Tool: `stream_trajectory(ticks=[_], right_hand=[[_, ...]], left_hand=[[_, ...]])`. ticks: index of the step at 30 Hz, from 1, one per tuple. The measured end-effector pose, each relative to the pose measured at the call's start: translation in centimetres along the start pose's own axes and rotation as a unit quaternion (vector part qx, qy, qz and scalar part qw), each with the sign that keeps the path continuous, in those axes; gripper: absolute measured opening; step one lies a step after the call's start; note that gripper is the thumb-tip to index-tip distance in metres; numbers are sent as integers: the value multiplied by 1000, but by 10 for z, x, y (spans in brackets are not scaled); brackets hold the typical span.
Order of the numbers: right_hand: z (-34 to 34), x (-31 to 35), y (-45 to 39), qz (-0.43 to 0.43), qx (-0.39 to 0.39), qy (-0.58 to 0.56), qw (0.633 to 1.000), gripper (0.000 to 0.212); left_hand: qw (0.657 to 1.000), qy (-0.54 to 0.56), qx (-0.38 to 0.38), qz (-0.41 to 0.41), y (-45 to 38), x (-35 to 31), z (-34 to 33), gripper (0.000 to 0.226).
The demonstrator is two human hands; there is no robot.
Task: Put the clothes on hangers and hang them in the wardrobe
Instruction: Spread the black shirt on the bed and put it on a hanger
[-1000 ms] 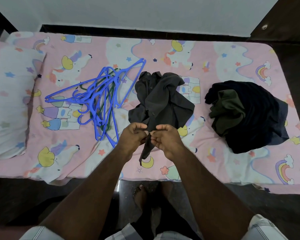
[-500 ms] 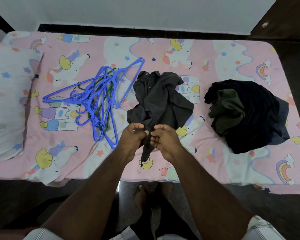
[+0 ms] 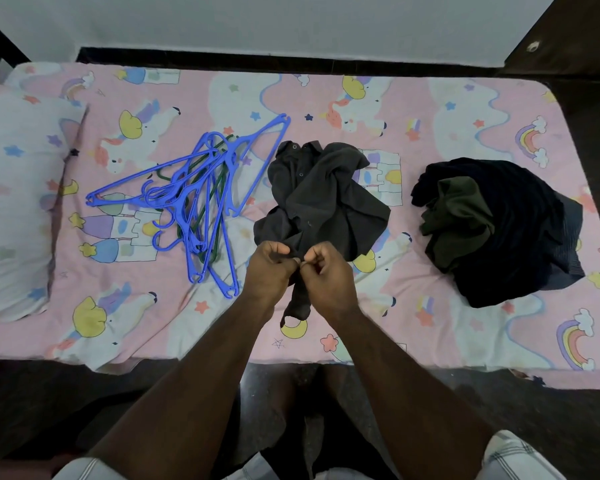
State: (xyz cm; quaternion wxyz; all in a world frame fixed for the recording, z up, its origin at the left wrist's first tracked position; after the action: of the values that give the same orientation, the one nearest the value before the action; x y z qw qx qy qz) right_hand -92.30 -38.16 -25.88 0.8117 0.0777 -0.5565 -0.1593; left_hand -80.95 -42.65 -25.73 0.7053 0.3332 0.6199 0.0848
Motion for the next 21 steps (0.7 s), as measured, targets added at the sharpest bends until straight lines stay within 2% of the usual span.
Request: stream_trajectory(ticks=[2, 3, 5, 6, 8, 11, 15, 18, 21], right_hand=[[1, -1, -2, -61, -8, -123, 991, 16], [2, -1, -3, -102, -4, -211, 972, 16], [2, 1, -5, -166, 21, -374, 912, 17], [3, 1, -6, -182, 38, -419, 889, 18], [4, 2, -8, -190, 66, -444, 873, 19], [5, 0, -8, -194, 81, -421, 882, 18], [6, -4, -10, -154, 74, -249, 953, 17], [7, -9, -10, -124, 71, -113, 983, 18], [8, -16, -12, -120, 67, 7, 990, 21]], left_hand=[[1000, 20, 5, 0, 1, -1, 0, 22], [1000, 23, 12, -4, 0, 0, 1, 22], [1000, 10, 25, -10, -1, 3, 5, 20], [1000, 4, 29, -12, 0, 4, 7, 20], [999, 0, 32, -18, -1, 6, 9, 20], [999, -30, 32, -30, -2, 7, 10, 22], [997, -59, 29, -29, -4, 9, 11, 24], [997, -50, 65, 6, -7, 16, 11, 20], [978, -189, 83, 29, -14, 24, 14, 17]])
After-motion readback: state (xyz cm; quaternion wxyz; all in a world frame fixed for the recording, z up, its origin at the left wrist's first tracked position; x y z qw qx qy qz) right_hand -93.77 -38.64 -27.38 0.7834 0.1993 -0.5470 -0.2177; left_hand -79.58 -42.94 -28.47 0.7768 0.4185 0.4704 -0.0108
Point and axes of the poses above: each hand's wrist, its own y-axis away from the middle knuckle, its own z-axis out of the back of the hand, x = y × z, the point moved 2 cm from there along -y, towards the middle knuckle, and after that the axes turned 15 degrees about x, right-handed, at the moved point
